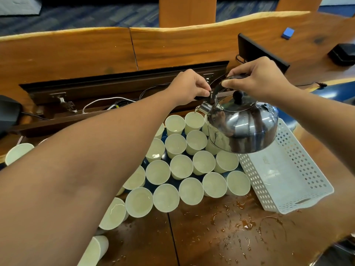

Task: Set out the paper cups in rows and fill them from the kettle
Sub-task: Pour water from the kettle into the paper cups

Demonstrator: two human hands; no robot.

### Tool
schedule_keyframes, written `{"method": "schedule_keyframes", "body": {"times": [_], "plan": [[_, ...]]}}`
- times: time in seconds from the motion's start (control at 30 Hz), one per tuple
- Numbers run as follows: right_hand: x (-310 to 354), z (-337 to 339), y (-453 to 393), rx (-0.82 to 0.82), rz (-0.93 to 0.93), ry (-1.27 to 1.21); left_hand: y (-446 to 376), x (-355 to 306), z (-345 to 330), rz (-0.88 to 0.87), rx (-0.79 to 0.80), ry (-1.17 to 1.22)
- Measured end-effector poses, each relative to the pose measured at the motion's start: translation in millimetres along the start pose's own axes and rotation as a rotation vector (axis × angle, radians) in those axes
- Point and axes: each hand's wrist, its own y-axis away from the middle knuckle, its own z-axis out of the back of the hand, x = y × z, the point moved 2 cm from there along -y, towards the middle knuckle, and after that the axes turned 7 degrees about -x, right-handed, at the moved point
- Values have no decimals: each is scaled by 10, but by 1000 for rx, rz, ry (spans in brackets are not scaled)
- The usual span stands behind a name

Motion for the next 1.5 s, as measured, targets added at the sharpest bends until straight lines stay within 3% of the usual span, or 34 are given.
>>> {"method": "schedule_keyframes", "body": {"times": [0.6,1.07,1.5], "plan": [[-8,33,45,-14,3,38,2,-25,-89,-10,-5,11],[-162,242,169,-90,-76,-132,-143,-231,-82,-77,3,18],[-356,419,185,-117,-98,-58,-317,-375,-346,-84,22,13]]}}
